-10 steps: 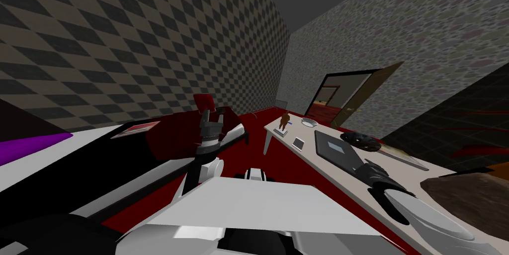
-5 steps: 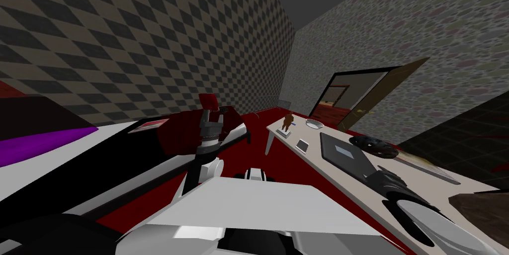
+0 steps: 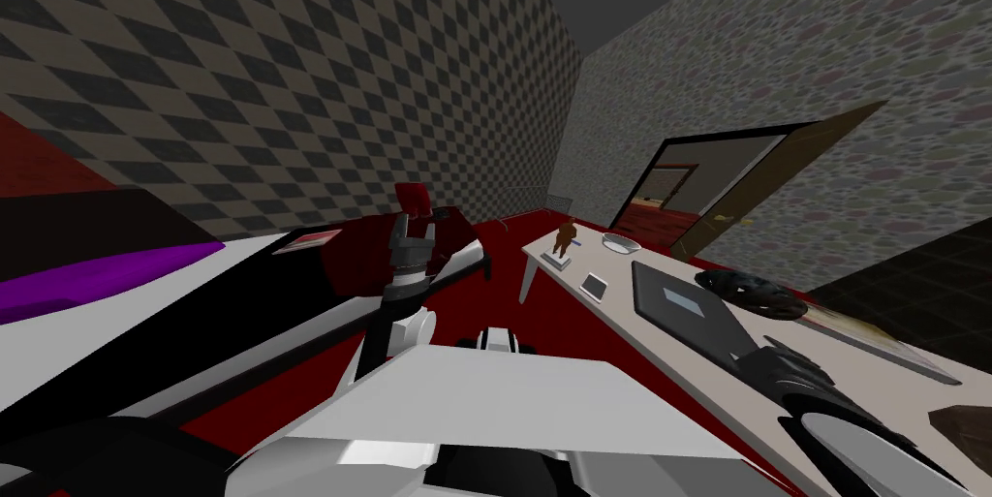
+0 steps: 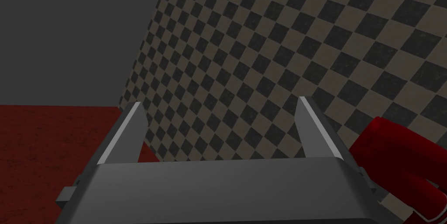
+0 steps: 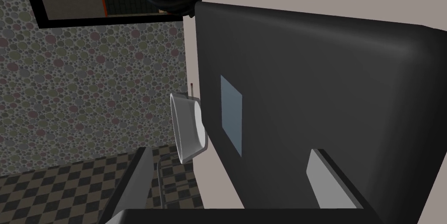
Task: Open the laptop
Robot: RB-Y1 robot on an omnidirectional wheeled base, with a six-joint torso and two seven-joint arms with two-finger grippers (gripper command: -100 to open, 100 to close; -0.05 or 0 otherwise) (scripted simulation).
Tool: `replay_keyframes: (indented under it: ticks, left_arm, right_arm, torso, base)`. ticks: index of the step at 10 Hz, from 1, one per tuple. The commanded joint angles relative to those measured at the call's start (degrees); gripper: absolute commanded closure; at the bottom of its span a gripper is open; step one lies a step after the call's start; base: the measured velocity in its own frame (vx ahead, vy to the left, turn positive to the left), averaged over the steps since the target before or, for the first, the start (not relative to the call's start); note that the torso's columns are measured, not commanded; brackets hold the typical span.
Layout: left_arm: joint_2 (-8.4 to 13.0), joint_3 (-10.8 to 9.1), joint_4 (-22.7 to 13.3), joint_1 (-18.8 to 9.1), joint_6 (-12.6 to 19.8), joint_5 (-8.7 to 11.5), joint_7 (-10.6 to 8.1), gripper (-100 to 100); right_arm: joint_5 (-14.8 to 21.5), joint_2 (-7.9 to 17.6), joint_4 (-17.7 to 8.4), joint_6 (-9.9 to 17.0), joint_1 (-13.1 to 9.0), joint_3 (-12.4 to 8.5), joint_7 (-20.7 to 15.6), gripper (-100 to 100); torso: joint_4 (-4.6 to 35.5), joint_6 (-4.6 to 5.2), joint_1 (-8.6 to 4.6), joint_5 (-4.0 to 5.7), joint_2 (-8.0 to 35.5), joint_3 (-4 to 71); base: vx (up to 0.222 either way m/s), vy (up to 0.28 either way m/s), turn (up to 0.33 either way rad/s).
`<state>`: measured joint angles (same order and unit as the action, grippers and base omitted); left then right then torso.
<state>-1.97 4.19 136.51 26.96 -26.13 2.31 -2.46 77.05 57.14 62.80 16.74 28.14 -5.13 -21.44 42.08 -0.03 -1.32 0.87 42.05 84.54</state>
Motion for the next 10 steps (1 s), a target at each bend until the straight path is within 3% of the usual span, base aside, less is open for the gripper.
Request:
replay_keyframes:
  ticks: [1, 3, 4, 5, 9, 10]
  left_arm:
    - [0.0, 0.0, 0.0, 0.0, 0.0, 0.0, 0.0, 0]
    - [0.0, 0.0, 0.0, 0.0, 0.0, 0.0, 0.0, 0]
    - [0.0, 0.0, 0.0, 0.0, 0.0, 0.0, 0.0, 0]
    - [0.0, 0.0, 0.0, 0.0, 0.0, 0.0, 0.0, 0]
    - [0.0, 0.0, 0.0, 0.0, 0.0, 0.0, 0.0, 0]
    - [0.0, 0.0, 0.0, 0.0, 0.0, 0.0, 0.0, 0]
  right_arm:
    - [1.3, 0.8, -0.1, 3.0, 3.3, 1.5, 4.6, -100]
    - [1.3, 0.8, -0.1, 3.0, 3.3, 1.5, 8.0, -100]
    - [3.6, 3.4, 0.6, 6.0, 5.9, 4.0, 9.5, -100]
    - [3.6, 3.4, 0.6, 7.4, 7.6, 4.0, 10.2, -100]
    - [3.6, 3.4, 0.6, 7.5, 7.6, 4.0, 16.4, -100]
    - [6.0, 5.9, 1.2, 10.6, 10.2, 6.5, 18.5, -100]
  torso:
    - [0.0, 0.08, 0.09, -0.07, -0.1, 0.0]
    - [0.0, 0.31, 0.13, -0.14, 0.0, 0.0]
    - [0.0, 0.28, 0.15, -0.12, 0.1, 0.0]
    - [0.1, -0.11, 0.26, -0.17, 0.1, 0.0]
    - [0.1, 0.15, 0.54, -0.31, 0.1, 0.0]
    - [0.1, 0.1, 0.53, -0.3, 0.1, 0.0]
  base:
    - [-0.001, 0.0, 0.041]
    - [0.007, 0.001, -0.009]
    - [-0.008, 0.002, 0.246]
    - [-0.018, -0.007, 0.178]
    - [0.001, -0.002, -0.001]
    - [-0.008, 0.001, 0.226]
